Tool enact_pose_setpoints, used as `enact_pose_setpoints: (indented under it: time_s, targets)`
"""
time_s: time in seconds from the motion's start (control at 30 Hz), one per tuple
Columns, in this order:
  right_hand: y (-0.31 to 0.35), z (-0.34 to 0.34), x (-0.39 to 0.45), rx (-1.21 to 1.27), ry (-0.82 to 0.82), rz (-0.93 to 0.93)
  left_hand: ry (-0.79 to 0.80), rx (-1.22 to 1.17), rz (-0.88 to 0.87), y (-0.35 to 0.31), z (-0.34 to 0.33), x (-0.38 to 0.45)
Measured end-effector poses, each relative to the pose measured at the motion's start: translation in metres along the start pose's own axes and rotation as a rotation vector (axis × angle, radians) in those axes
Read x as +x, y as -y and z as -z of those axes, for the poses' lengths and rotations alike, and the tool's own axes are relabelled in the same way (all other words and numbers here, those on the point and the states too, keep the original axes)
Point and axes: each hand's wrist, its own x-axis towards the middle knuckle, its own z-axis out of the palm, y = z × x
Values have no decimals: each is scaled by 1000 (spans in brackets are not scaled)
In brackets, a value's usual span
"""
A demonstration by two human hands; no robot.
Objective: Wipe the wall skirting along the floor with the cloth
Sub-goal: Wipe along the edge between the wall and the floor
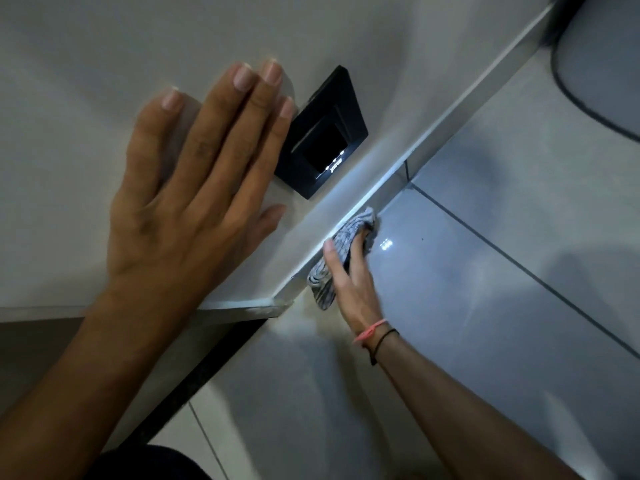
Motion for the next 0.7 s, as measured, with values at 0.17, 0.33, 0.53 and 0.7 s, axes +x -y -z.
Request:
enact_pose_setpoints:
  time_s: [0.17, 0.33, 0.53, 0.7]
  targets:
    - [-29, -44, -48, 41, 171, -41, -5, 78, -26, 2, 5, 1]
    - [4, -19, -10, 150, -6, -22, 66, -42, -3, 2, 2, 2]
    - [44, 37, 51, 224, -213, 66, 34, -154, 73, -5, -3, -1]
    - [-19, -62, -51, 117, 44, -155, 38, -122, 55, -4, -2, -1]
